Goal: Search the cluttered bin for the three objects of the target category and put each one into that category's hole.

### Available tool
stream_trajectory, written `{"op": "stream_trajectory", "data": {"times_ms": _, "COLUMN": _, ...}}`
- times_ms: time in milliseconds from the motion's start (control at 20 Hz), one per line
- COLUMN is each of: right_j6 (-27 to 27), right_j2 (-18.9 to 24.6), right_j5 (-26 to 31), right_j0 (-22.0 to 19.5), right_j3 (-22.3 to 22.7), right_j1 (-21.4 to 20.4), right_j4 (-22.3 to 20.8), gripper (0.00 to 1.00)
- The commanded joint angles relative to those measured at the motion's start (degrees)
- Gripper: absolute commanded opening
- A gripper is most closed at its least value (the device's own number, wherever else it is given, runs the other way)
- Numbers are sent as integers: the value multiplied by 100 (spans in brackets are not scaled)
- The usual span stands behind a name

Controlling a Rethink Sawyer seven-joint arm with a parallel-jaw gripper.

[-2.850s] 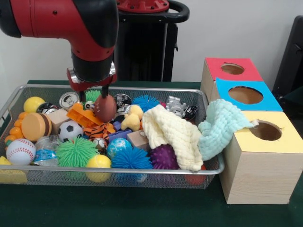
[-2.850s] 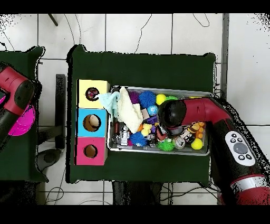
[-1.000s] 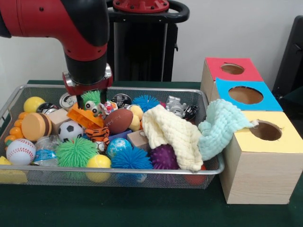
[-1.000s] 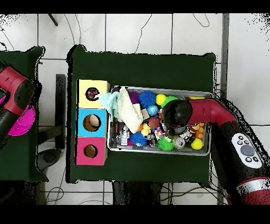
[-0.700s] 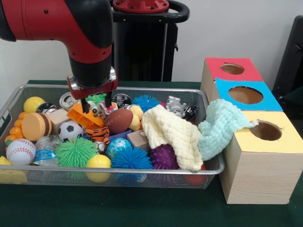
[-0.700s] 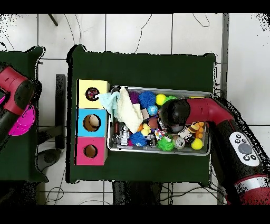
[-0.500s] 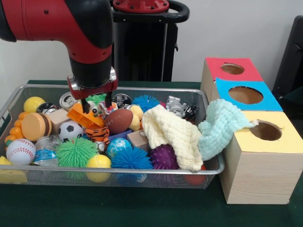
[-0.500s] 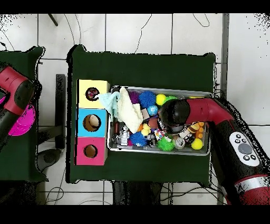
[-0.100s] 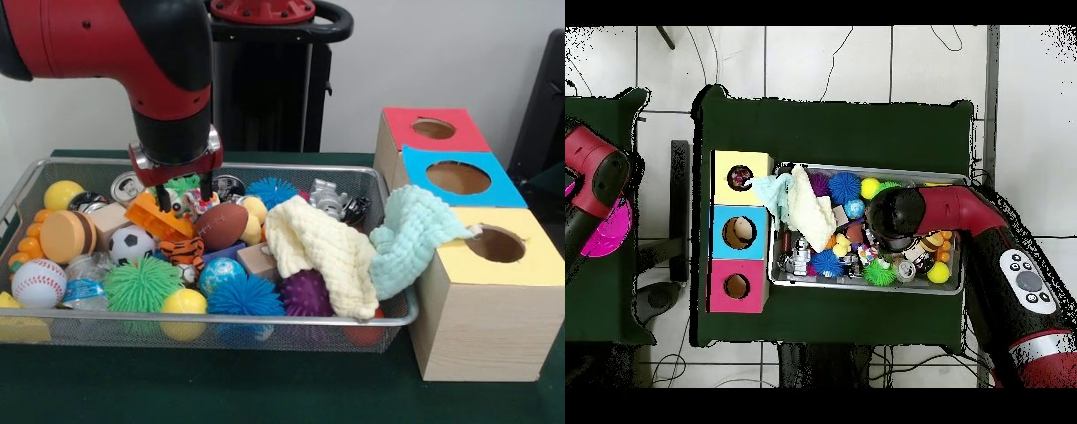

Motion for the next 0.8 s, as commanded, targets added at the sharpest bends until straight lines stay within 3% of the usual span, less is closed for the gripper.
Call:
{"op": "stream_trajectory", "data": {"times_ms": 50, "right_j6": -617, "right_j2": 115, "right_j5": 68, "right_j0": 4, "right_j3": 237, "right_j1": 276, "right_j4": 183, "gripper": 100}}
{"op": "stream_trajectory", "data": {"times_ms": 400, "right_j6": -506, "right_j2": 25, "right_j5": 1, "right_j0": 38, "right_j3": 287, "right_j1": 330, "right_j4": 162, "gripper": 100}}
{"op": "stream_trajectory", "data": {"times_ms": 800, "right_j6": -383, "right_j2": -387, "right_j5": 513, "right_j0": 242, "right_j3": 147, "right_j1": 440, "right_j4": -42, "gripper": 100}}
